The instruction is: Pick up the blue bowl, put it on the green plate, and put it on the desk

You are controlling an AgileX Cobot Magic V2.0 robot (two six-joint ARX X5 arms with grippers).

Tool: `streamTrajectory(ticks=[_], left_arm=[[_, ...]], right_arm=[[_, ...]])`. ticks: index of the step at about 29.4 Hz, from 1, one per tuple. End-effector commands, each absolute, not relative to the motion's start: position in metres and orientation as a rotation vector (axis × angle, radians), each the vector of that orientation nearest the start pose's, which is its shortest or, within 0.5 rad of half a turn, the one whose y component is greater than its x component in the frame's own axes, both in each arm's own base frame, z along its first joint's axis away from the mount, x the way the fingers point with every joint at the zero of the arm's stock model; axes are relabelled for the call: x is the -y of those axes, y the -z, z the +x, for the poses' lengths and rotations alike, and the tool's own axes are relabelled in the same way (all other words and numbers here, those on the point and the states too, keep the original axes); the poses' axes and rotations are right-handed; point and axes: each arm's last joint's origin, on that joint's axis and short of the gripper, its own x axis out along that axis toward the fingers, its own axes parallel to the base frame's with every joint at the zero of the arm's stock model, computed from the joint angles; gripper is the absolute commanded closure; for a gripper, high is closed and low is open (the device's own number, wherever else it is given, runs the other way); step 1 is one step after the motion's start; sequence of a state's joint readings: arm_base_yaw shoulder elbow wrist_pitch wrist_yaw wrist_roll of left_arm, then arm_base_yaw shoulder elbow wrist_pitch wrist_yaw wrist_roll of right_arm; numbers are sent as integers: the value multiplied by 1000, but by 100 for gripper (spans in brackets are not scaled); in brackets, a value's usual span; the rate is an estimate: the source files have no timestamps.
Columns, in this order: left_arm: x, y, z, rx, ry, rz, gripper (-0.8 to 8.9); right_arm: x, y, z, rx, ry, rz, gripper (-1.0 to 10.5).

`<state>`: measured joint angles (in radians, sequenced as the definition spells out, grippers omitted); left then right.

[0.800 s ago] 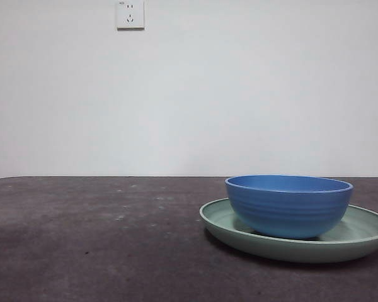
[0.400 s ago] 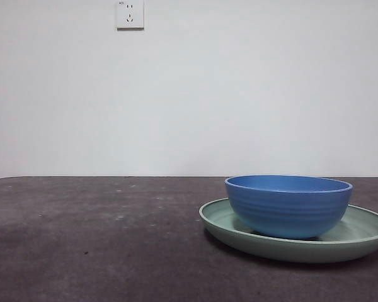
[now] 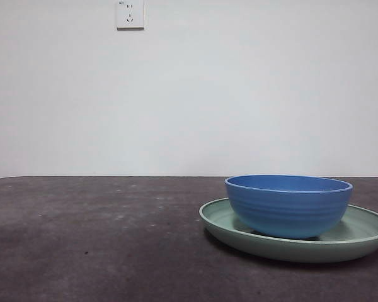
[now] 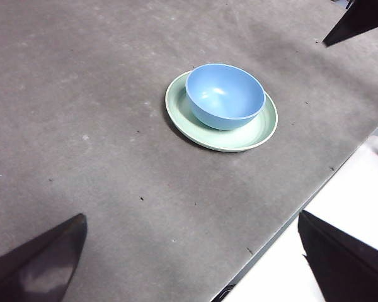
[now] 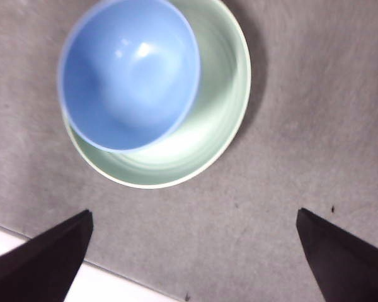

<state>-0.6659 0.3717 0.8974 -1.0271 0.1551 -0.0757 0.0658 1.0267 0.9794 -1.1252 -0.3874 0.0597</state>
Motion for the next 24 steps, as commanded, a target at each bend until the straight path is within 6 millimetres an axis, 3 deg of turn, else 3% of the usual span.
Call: streamTrajectory(ticks=[1,13,18,24], left_arm=[[28,-331,28,-517,787,43,161],[28,-331,28,-522,787,44,161],[28,-331,28,-525,787,45,161],[28,-331,28,-524,787,45,161]], right_arm=[[-24,-280,186,-1244,-363,237,443],[-25,-222,244,-1415,-291,161,473],[-26,-208,258,-1403,-292,159,477],[-27,-197,269,-1398,-287,166,560]])
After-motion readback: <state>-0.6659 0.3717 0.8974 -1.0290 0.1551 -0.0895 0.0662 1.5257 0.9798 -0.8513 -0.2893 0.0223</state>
